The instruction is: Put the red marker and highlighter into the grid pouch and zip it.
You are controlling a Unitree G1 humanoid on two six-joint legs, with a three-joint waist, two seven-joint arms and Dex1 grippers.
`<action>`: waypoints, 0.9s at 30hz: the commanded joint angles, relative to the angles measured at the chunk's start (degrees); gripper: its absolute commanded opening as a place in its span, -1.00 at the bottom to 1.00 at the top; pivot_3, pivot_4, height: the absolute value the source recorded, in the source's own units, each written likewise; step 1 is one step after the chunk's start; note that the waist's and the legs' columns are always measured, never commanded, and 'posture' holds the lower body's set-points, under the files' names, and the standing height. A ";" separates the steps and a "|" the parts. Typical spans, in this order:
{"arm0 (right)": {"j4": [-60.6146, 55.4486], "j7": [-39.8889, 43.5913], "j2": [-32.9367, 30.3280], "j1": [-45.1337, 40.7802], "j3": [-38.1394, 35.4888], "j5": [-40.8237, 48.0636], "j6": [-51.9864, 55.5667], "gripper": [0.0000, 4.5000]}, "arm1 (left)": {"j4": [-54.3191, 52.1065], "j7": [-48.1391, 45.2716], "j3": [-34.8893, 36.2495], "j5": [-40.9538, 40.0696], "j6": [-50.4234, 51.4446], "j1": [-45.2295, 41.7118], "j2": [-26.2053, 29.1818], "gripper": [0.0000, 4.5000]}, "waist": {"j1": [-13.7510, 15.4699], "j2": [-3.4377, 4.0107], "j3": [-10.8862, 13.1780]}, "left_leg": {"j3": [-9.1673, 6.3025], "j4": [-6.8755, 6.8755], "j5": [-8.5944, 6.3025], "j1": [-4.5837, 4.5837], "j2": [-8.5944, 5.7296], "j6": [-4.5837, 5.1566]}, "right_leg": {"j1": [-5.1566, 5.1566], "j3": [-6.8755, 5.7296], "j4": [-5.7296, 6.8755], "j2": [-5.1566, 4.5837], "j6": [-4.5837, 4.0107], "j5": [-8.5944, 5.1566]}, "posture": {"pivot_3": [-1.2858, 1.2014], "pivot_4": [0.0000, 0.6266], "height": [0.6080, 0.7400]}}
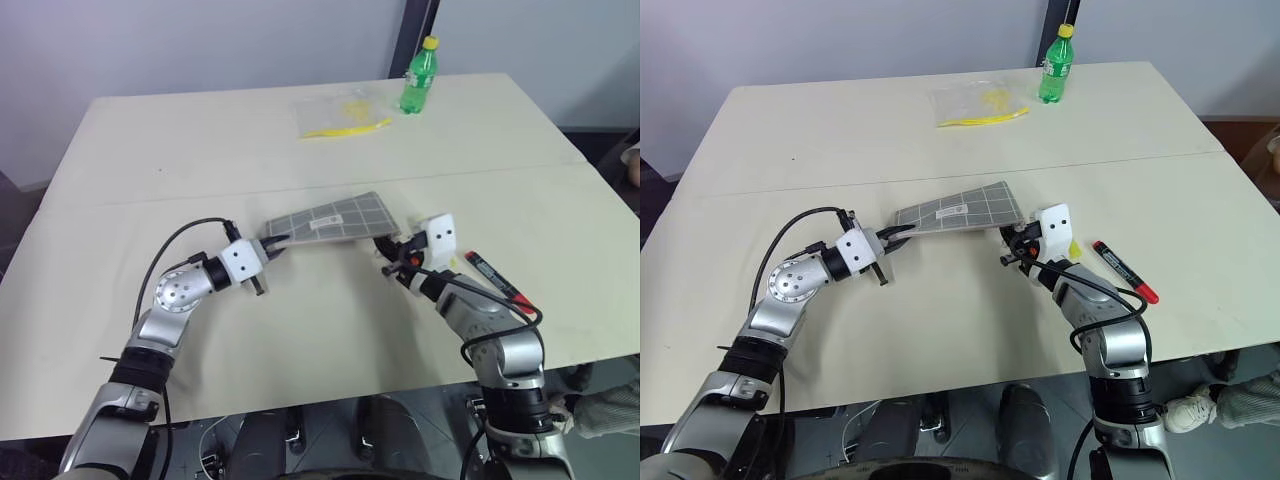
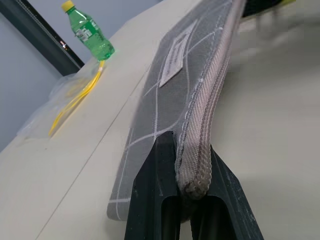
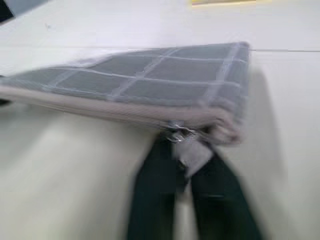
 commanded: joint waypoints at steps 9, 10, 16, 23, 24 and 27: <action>2.35 1.58 -4.25 -6.91 10.74 -9.47 -3.81 -0.99 | -4.71 0.97 -2.23 3.02 -1.08 1.99 -0.32 -1.00 | -0.24 0.00 0.00 | 0.01 -0.02 0.02 0.01 0.03 -0.04 | -0.05 0.00 0.02 0.02 -0.05 -0.03 | 0.03 -0.52 1.00; 2.97 2.33 -4.41 -7.64 12.10 -10.44 -4.48 -0.99 | -5.02 1.08 -2.47 3.23 -1.07 2.16 -0.38 -1.00 | -0.21 0.01 0.00 | 0.01 -0.03 0.02 0.01 0.04 -0.04 | -0.06 0.00 0.02 0.03 -0.03 -0.02 | 0.03 -0.52 1.00; 5.13 7.84 -5.25 -10.82 18.02 -13.05 -8.28 -0.99 | -6.09 1.94 -3.37 4.33 -0.27 1.87 -1.13 -1.00 | -0.05 0.01 0.01 | 0.02 -0.05 0.01 -0.02 0.00 -0.02 | -0.06 0.00 0.00 -0.01 -0.01 -0.01 | 0.03 -0.52 1.00; 6.62 15.34 -6.78 -12.82 21.68 -14.34 -13.52 -0.99 | -5.20 3.15 -4.16 5.99 0.54 -0.19 -2.90 -1.00 | -0.06 0.01 0.01 | 0.03 -0.05 0.01 -0.01 0.00 -0.02 | -0.05 0.00 0.00 0.00 0.00 0.00 | 0.03 -0.52 1.00; 6.72 16.29 -6.46 -13.11 22.34 -14.31 -14.12 -0.99 | -4.98 3.18 -4.48 6.31 0.51 -0.56 -3.21 -1.00 | -0.07 0.01 0.01 | 0.03 -0.05 0.01 -0.01 0.00 -0.02 | -0.05 0.00 0.00 0.00 0.00 0.00 | 0.03 -0.52 1.00; 8.51 17.79 -5.16 -15.14 25.19 -16.06 -15.90 -0.99 | -4.42 3.50 -5.00 6.83 0.75 -1.43 -3.94 -1.00 | -0.15 0.01 0.01 | 0.03 -0.04 0.02 -0.01 0.00 -0.02 | -0.04 0.00 0.01 0.01 0.02 0.01 | 0.03 -0.52 1.00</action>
